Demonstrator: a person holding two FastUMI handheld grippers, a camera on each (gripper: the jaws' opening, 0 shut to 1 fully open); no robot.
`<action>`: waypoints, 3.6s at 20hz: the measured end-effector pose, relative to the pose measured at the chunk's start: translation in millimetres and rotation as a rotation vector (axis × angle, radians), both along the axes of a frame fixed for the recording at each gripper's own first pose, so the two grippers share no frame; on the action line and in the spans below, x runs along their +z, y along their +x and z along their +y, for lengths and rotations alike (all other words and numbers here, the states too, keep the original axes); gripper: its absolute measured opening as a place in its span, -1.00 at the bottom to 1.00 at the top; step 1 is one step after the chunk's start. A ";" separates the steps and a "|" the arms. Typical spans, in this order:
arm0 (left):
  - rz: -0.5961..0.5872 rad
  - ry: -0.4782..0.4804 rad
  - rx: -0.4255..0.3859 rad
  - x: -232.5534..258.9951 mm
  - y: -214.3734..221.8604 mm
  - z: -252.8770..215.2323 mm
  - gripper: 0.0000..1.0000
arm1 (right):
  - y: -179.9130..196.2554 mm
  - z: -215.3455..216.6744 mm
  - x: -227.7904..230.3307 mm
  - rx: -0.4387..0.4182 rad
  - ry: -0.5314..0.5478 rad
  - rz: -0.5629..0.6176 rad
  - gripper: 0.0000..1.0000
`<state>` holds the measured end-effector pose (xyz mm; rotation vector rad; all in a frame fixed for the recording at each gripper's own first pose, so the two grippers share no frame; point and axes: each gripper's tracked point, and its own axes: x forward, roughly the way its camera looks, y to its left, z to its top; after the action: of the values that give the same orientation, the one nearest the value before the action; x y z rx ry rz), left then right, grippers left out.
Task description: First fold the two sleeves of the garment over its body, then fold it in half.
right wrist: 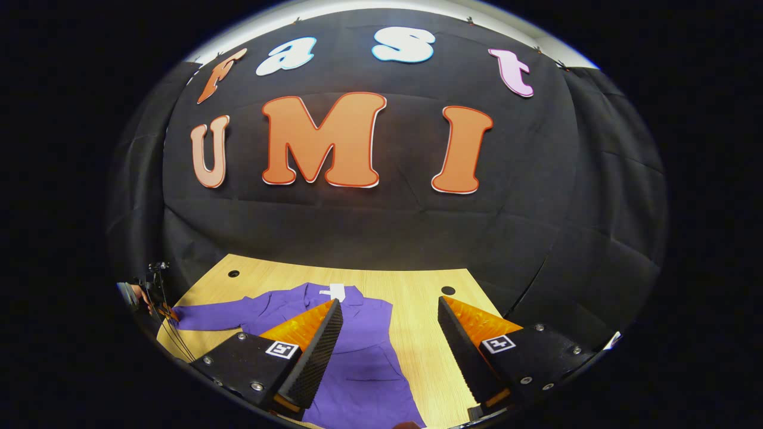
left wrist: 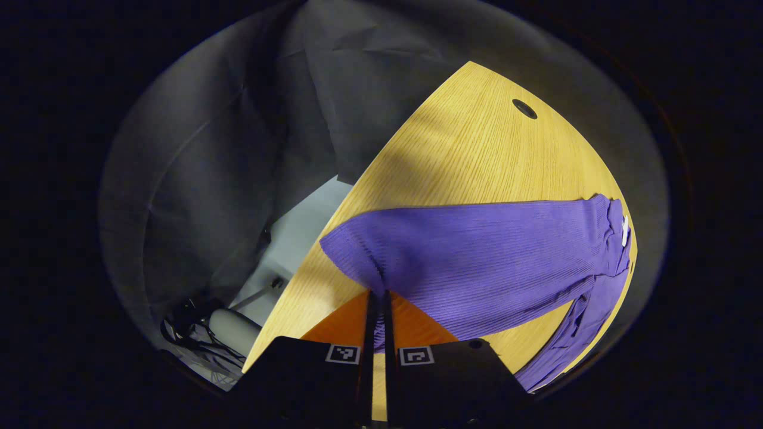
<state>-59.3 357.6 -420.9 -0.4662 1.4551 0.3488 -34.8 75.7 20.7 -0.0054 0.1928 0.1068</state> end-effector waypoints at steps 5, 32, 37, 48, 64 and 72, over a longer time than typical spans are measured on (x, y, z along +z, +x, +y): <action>-0.064 0.083 -0.086 48.0 18.6 -6.6 -0.88 | -0.7 -26.0 1.6 -0.007 0.023 -0.018 0.91; -0.385 0.008 -0.726 266.1 145.2 -364.8 -0.88 | -2.7 -107.9 -36.5 0.074 0.133 -0.057 0.91; -0.386 -0.069 -0.805 265.6 149.8 -451.3 -0.88 | -3.8 -127.4 -46.4 0.048 0.156 -0.043 0.90; -0.490 -0.196 -0.870 229.9 164.6 -581.7 -0.63 | -7.8 -149.8 -69.8 0.004 0.198 0.016 0.90; -1.098 0.150 -0.561 376.9 91.4 -410.4 0.78 | 2.4 -76.3 -50.9 0.157 0.092 -0.075 0.91; -1.345 0.426 -0.280 413.7 -5.1 -319.6 0.77 | -22.2 -33.4 -27.4 0.223 0.084 -0.264 0.90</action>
<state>-64.4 38.1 -7.2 -0.0650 0.1064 0.0522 -57.0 42.3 -6.6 0.0427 -0.0771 0.3342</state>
